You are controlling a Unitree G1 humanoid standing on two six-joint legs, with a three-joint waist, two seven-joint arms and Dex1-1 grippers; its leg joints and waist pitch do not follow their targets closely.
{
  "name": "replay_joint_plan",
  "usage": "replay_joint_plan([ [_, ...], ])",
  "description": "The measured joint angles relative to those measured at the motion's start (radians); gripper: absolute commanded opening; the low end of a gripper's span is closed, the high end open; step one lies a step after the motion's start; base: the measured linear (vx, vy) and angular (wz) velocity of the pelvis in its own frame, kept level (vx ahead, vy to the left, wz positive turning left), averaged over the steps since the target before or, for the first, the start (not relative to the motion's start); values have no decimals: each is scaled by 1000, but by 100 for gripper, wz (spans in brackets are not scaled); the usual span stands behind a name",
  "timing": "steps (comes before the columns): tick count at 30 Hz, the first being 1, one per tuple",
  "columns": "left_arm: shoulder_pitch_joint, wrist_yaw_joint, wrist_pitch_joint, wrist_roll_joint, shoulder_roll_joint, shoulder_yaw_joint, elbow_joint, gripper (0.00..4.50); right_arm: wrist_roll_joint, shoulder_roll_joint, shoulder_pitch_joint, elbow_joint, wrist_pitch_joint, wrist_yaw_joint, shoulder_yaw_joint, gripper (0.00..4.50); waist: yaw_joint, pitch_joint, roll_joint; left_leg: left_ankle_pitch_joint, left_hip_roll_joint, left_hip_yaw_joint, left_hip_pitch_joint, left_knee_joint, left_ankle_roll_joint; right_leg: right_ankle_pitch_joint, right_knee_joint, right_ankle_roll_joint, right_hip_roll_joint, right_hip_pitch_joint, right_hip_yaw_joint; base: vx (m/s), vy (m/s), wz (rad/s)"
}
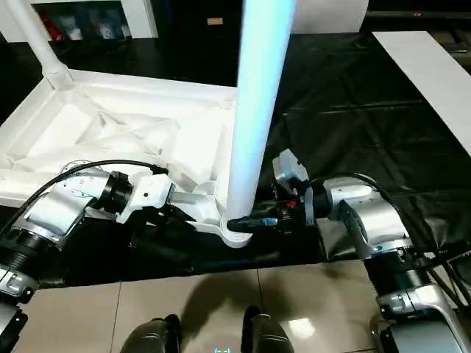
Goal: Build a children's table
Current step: Rotate leg to tighten
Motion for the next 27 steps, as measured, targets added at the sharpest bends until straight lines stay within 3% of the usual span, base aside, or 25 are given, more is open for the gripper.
replay_joint_plan([
  [5, 5, 45, 113, 0, -14, 14, -24, 0, -9, 20, 30, -32, 15, -86, -27, 211, -1, -1, -1, 0, 0, 0, 1, 0, -1, 0, 0, 0, 0, 1, 0, 0, 0, 0],
  [9, 7, 136, 209, 9, -36, 38, -40, 0, -44, 89, 66, -60, 18, -280, -72, 209, -24, -3, -5, 0, 0, 1, 3, 3, -1, 0, 0, 0, 0, 1, 1, 0, 0, 0],
  [13, 7, 292, 318, 50, -105, 69, -62, 0, -123, 215, 115, -123, 27, -583, -135, 202, -46, -5, -8, 0, -1, 1, 4, 5, -2, 0, -2, 0, -1, 2, 1, 0, 0, 0],
  [15, 3, 347, 359, 66, -138, 77, -67, 0, -147, 257, 120, -131, 36, -686, -150, 199, -50, -6, -7, 0, -2, 0, 4, 5, -2, 0, -7, 1, -1, 3, 0, 0, 0, 0],
  [18, -21, 478, 429, 100, -214, 87, -55, 0, -205, 386, 111, -126, 45, -926, -194, 197, -59, -8, 0, 0, -2, -3, 0, 5, -1, 0, -23, 1, -3, 5, -8, -7, 18, -4],
  [21, -50, 599, 471, 129, -293, 88, -28, 0, -249, 477, 79, -103, 51, -1133, -228, 197, -64, -8, 4, 0, -5, -3, -3, 5, -1, 0, -39, 1, -18, 9, -31, -15, 60, -8],
  [22, -57, 632, 471, 138, -313, 89, -15, 0, -259, 511, 65, -83, 47, -1191, -246, 232, -66, -7, 5, -1, -4, -3, -1, 5, -1, 0, -46, 1, -19, 14, -34, -8, 63, -6],
  [25, -63, 657, 471, 147, -330, 88, -4, 0, -271, 531, 60, -70, 28, -1234, -250, 253, -69, -5, 8, -2, -4, -3, 0, 3, 2, 0, -60, 1, -29, 24, -52, 0, 0, 0],
  [27, -63, 657, 468, 147, -330, 86, -4, 0, -264, 528, 63, -70, 20, -1218, -251, 277, -74, -4, 10, -4, -8, -2, 1, 3, 4, 0, -60, 1, -34, 25, -53, 0, 0, 0],
])
